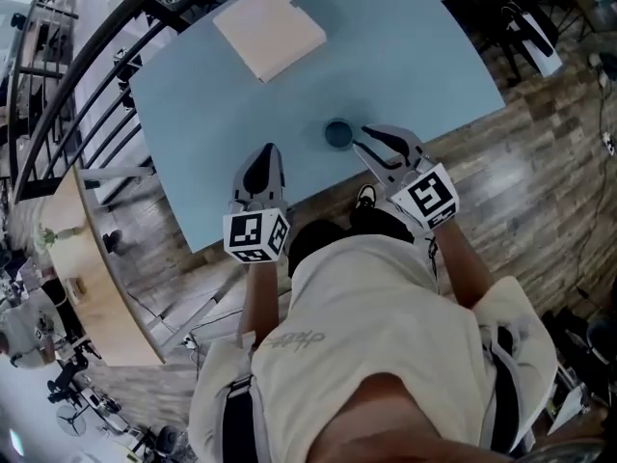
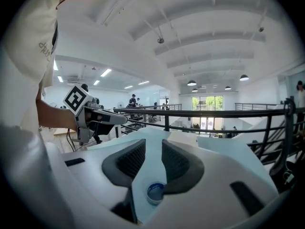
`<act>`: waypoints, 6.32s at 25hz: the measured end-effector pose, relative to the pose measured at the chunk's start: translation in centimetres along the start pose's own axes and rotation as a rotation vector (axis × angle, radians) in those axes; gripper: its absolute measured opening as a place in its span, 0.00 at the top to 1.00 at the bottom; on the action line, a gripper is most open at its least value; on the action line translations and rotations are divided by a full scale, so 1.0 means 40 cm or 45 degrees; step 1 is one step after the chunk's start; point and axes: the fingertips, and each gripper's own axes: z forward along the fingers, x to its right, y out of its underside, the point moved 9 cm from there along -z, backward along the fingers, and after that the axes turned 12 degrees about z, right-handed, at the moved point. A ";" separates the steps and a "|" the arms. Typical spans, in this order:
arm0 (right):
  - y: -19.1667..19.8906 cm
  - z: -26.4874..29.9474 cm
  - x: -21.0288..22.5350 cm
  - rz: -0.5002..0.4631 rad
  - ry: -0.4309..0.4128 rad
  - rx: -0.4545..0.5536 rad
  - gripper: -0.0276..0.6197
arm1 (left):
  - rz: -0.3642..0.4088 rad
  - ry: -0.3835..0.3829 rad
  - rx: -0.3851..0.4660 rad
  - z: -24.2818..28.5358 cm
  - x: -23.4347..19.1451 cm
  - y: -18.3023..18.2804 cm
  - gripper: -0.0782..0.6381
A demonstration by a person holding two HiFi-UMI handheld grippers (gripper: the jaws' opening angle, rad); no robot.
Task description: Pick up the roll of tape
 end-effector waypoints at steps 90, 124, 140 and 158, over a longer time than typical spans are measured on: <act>0.308 0.444 0.049 0.135 0.165 -0.839 0.88 | -0.160 0.094 -0.091 0.102 -0.282 0.163 0.86; -0.253 0.210 0.150 0.004 0.084 0.068 0.88 | 0.036 0.028 0.155 0.195 -0.272 -0.167 0.86; -0.397 0.230 0.128 -0.151 0.047 0.239 0.88 | 0.115 -0.065 0.312 0.167 -0.343 -0.278 0.86; -0.468 0.222 0.129 -0.214 0.046 0.352 0.88 | 0.132 -0.143 0.388 0.140 -0.374 -0.324 0.86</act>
